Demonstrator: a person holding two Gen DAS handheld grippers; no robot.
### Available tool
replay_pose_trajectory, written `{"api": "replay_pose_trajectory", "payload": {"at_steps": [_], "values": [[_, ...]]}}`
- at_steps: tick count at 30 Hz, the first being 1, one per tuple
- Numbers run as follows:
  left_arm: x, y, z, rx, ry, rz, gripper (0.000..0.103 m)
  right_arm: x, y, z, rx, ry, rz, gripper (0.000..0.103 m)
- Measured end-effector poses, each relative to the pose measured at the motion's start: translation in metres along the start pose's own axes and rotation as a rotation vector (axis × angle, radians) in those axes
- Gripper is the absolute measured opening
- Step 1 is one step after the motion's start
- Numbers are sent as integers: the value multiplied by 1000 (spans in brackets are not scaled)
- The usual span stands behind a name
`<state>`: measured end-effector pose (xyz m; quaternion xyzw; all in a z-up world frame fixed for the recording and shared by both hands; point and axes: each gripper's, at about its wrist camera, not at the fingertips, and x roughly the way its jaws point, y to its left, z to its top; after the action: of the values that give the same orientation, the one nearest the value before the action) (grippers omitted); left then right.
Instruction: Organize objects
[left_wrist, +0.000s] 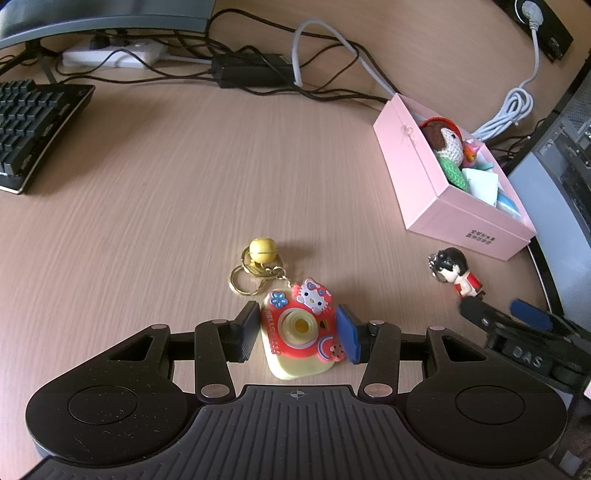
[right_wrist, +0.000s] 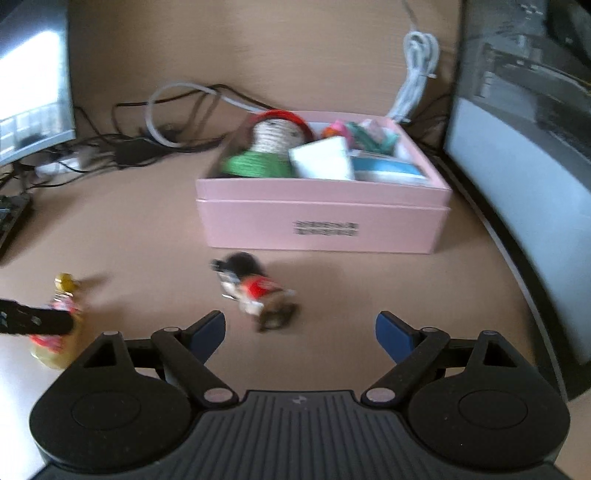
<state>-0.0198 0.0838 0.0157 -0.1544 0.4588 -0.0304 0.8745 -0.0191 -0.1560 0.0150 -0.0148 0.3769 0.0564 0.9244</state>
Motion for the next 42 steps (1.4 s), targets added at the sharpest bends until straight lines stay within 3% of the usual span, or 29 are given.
{"api": "replay_pose_trajectory", "payload": {"at_steps": [6, 10, 14, 18, 25, 32, 37, 42], "values": [[-5, 6, -4, 7, 2, -8, 50, 21, 22, 13, -42, -42, 41, 89], [-9, 9, -8, 12, 1, -10, 50, 43, 25, 24, -81, -3, 54, 83], [-11, 12, -10, 10, 0, -14, 50, 51, 28, 27, -100, 36, 81, 68], [-11, 12, -10, 12, 1, -13, 50, 43, 31, 24, -103, 57, 107, 36], [-10, 9, -8, 23, 7, -3, 50, 7, 21, 19, -79, 56, 146, 36], [-8, 13, -1, 12, 27, -26, 49, -44, -13, 25, 3, -27, 143, 36], [-21, 1, 35, 23, -24, -94, 48, -66, -37, 21, 56, -114, 111, 36], [-43, -50, 105, 99, -121, -223, 48, -70, -56, 8, 100, -123, 112, 36]]}}
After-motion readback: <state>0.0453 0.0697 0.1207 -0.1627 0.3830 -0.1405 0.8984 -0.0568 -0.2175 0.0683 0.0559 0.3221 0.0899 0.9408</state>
